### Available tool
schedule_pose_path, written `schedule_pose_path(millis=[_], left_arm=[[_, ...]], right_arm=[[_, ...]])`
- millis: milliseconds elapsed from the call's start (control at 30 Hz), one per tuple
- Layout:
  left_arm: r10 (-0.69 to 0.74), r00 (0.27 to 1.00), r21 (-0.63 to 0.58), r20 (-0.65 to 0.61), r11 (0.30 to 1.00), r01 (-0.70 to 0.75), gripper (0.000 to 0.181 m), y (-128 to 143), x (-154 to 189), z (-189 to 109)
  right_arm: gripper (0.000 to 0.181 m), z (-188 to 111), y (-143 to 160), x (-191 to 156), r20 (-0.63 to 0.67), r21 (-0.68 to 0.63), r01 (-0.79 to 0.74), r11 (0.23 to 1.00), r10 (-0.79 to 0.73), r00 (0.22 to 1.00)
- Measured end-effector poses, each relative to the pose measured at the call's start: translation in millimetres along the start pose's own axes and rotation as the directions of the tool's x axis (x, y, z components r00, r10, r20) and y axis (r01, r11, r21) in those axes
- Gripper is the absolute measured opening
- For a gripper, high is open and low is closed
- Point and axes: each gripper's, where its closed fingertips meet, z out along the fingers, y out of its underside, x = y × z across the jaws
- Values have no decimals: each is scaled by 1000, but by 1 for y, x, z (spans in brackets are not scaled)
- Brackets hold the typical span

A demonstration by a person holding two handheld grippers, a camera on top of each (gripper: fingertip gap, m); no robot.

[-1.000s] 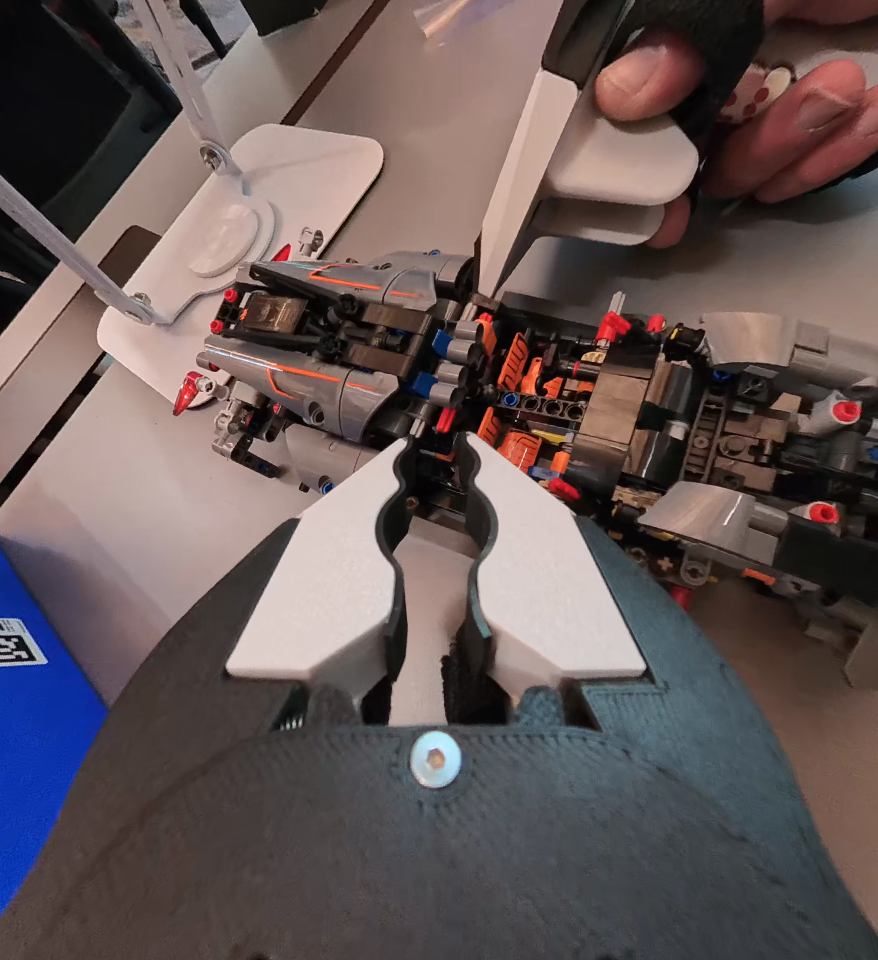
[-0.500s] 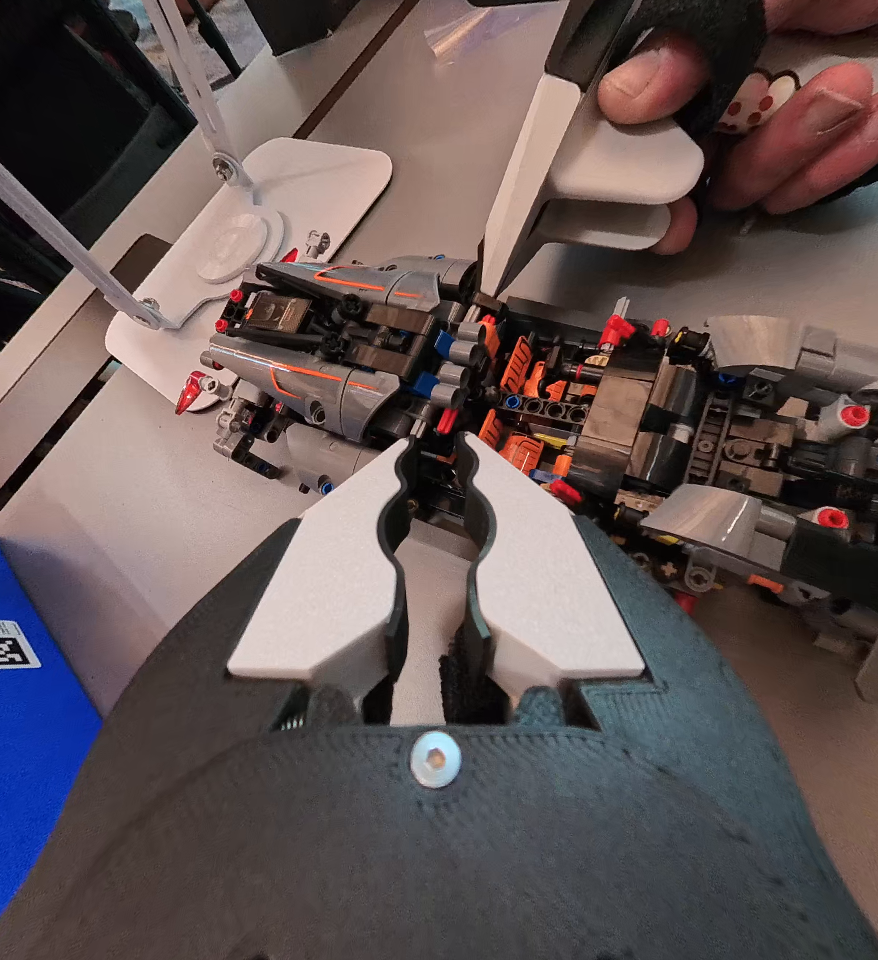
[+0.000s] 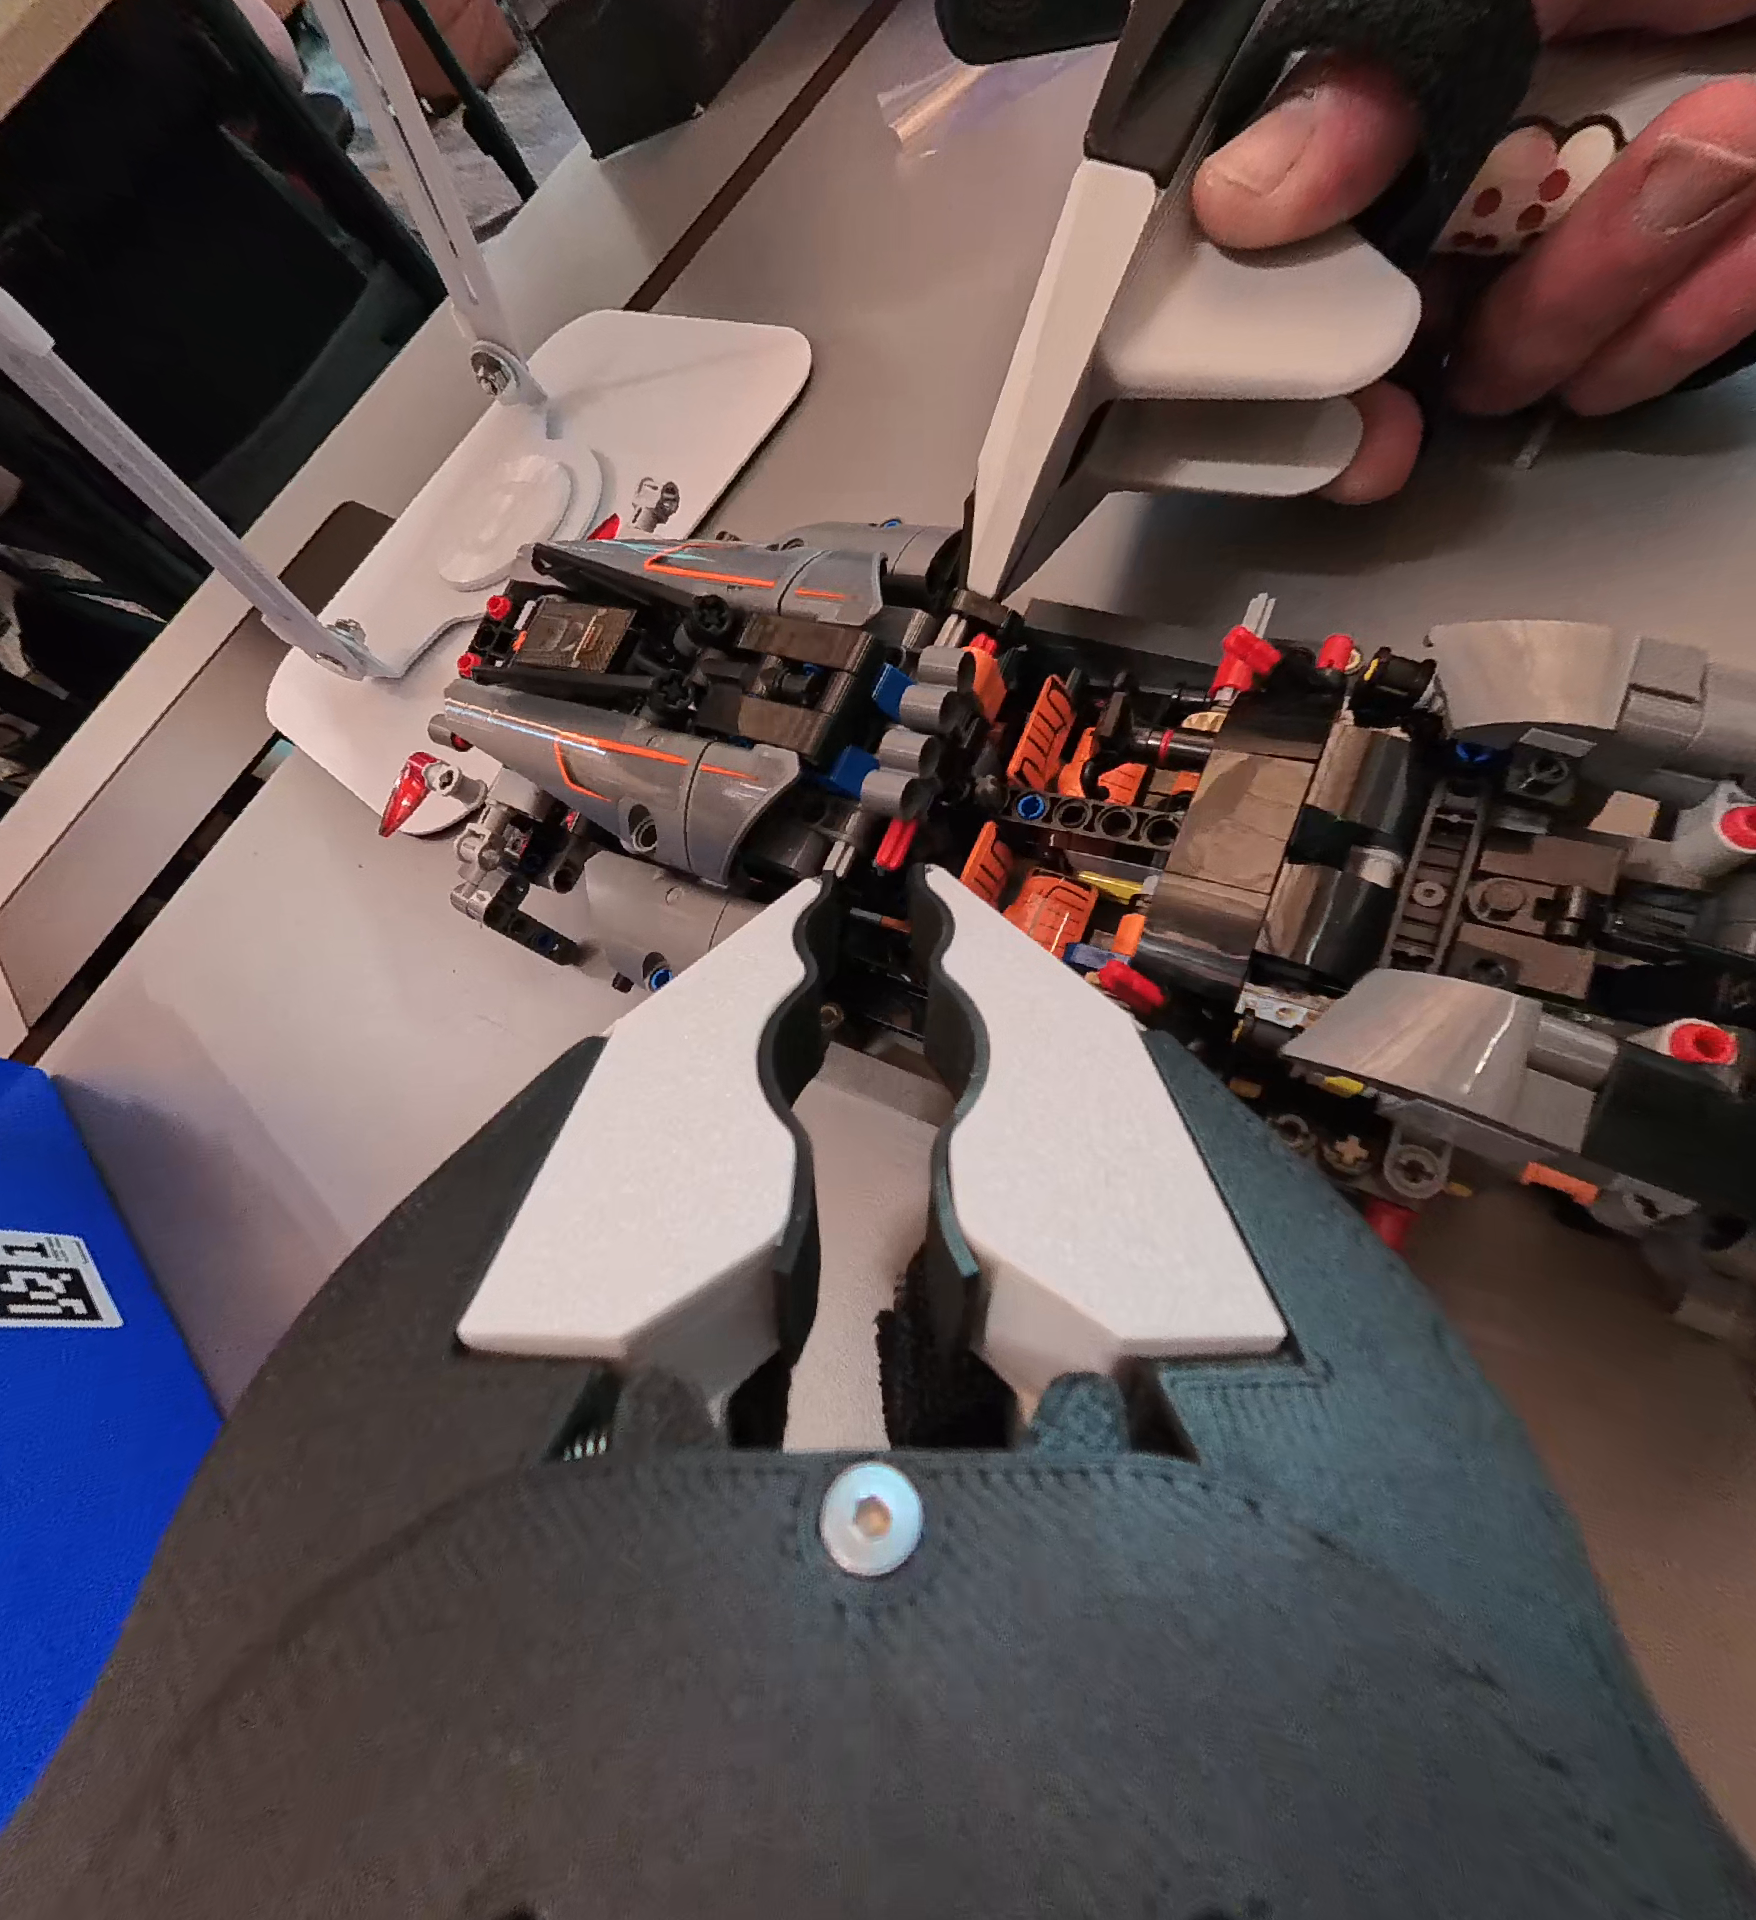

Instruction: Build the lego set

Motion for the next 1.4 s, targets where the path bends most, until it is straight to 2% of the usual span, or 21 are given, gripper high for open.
schedule_pose_path(millis=[533,833,1400], left_arm=[[0,999,23,46,1000,-2,7,-2,-4,2],[0,999,23,49,1000,-1,7,-1,-5,2],[-9,996,28,84,1000,7,0,-1,-11,3]], right_arm=[[0,0,-4,4,-30,11,-17,1000,17,999],[0,1,-5,3,-79,3,82,997,-82,993],[0,4,-12,6,-110,-17,6,1000,-8,994]])
